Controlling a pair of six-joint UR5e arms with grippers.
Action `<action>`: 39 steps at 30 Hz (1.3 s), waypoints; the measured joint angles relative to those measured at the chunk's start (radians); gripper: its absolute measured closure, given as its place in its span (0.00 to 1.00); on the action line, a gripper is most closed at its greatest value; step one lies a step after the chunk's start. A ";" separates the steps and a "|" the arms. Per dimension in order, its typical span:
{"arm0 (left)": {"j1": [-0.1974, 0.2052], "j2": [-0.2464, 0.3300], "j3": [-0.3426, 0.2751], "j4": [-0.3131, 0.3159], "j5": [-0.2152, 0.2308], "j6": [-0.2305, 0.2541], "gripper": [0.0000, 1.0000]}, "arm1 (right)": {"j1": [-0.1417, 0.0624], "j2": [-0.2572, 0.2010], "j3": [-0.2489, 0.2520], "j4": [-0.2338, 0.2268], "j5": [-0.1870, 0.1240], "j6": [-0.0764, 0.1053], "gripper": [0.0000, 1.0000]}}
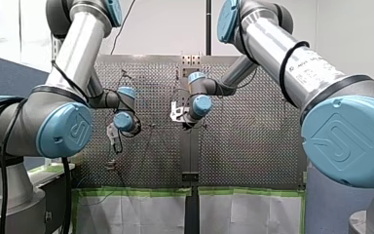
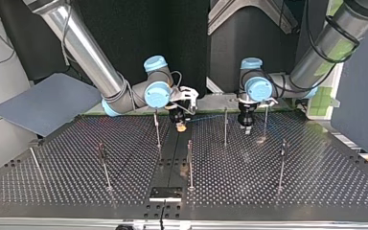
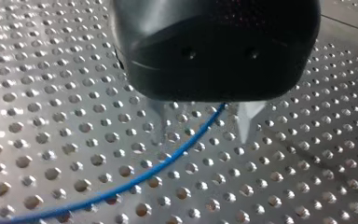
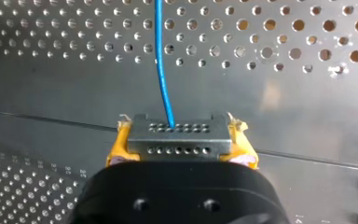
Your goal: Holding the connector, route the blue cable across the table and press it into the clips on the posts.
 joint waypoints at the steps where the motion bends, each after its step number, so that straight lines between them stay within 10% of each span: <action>1: -0.001 0.007 0.000 -0.007 -0.004 0.004 0.00 | 0.000 0.000 0.000 0.000 0.000 0.000 1.00; 30: -0.096 0.191 -0.151 -0.263 -0.103 0.091 0.00 | -0.002 -0.001 -0.001 0.003 -0.005 -0.004 1.00; 39: -0.160 0.261 -0.165 -0.240 -0.079 0.069 0.00 | -0.013 -0.002 0.000 0.003 -0.005 0.004 1.00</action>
